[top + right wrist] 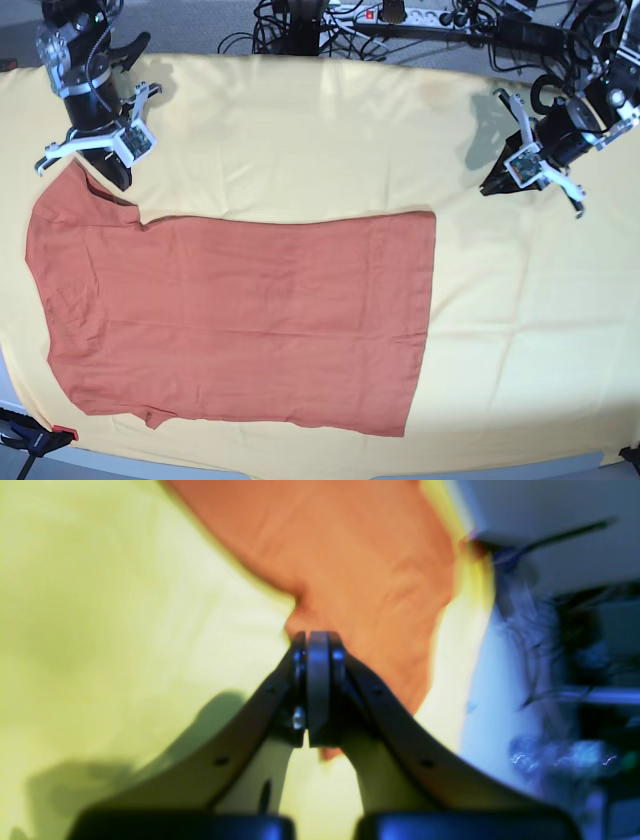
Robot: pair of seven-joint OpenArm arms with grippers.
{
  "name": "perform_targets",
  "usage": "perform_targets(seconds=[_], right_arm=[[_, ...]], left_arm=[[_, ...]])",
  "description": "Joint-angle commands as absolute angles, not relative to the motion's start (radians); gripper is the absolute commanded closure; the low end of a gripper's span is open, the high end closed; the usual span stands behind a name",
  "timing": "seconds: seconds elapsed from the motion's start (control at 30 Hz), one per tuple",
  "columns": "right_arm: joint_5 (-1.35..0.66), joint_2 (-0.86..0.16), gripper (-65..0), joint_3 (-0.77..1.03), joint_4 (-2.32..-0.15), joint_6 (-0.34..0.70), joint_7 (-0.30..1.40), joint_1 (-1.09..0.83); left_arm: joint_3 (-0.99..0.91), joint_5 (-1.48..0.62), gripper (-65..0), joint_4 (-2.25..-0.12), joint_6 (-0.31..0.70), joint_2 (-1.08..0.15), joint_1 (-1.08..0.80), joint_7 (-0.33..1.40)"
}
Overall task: Fold the T-shirt properly
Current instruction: 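Lower both grippers onto the shirt's shoulder corners and grasp them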
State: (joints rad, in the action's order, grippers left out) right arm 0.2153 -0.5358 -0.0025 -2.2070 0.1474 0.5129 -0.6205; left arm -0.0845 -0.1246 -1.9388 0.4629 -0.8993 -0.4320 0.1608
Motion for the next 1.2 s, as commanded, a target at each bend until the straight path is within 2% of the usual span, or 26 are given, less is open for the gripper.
perform_targets(seconds=[0.0,0.07,0.13,0.17,0.23,0.27,0.33,0.53,0.73,0.8,0.93,0.97,1.17], right_arm=[[0.231,-0.549,0.0,0.007,-2.197,0.139,0.500,-0.614],[0.231,-0.549,-1.1,0.007,-2.157,0.139,0.500,-0.599],[0.231,-0.550,-13.3,0.007,-2.140,0.139,0.501,-0.599],[0.231,-0.550,-19.9,0.007,-2.138,0.139,0.501,-0.600],[0.227,-0.550,-31.9,0.007,-2.138,0.139,0.505,-0.601],[0.215,-0.550,-36.3,0.007,-2.138,0.137,0.510,-0.601],[0.207,-0.549,-39.4,0.007,-2.138,0.128,0.509,-0.601],[0.207,-0.550,-39.4,0.008,-2.138,0.128,0.520,-0.601],[0.209,-0.550,-39.4,0.026,-2.121,0.128,0.537,-0.601],[0.209,-0.550,-39.4,0.050,-2.088,0.136,0.533,-0.598],[0.155,-0.575,-39.4,0.074,-2.001,0.187,0.532,-0.553],[0.146,-0.584,-39.4,0.074,-1.980,0.202,0.531,-0.538],[0.050,-0.622,-39.2,0.074,-1.843,0.283,0.526,-0.423]], left_arm=[[-0.048,-0.114,-4.8,-1.932,0.453,-0.930,-0.388,0.117],[0.057,-0.068,-18.0,-1.889,0.453,-0.950,-0.303,0.095],[0.157,-0.043,-30.5,-1.852,0.453,-0.953,-0.208,0.089],[0.205,-0.034,-34.2,-1.835,0.453,-0.952,-0.160,0.089],[0.304,-0.001,-35.6,-1.807,0.453,-0.947,-0.062,0.086],[0.352,0.018,-35.6,-1.793,0.452,-0.943,-0.015,0.086],[0.437,0.052,-35.6,-1.756,0.430,-0.931,0.069,0.087],[0.620,0.056,-35.6,-1.614,0.415,-0.864,0.245,0.086],[0.690,0.056,-35.3,-1.525,0.425,-0.777,0.362,0.086],[0.690,0.056,-29.8,-1.522,0.440,-0.768,0.375,0.088],[0.689,0.055,-11.7,-1.522,0.450,-0.767,0.380,0.089],[0.689,0.054,-9.1,-1.522,0.450,-0.767,0.380,0.090],[0.689,0.052,-5.7,-1.522,0.450,-0.768,0.379,0.112]])
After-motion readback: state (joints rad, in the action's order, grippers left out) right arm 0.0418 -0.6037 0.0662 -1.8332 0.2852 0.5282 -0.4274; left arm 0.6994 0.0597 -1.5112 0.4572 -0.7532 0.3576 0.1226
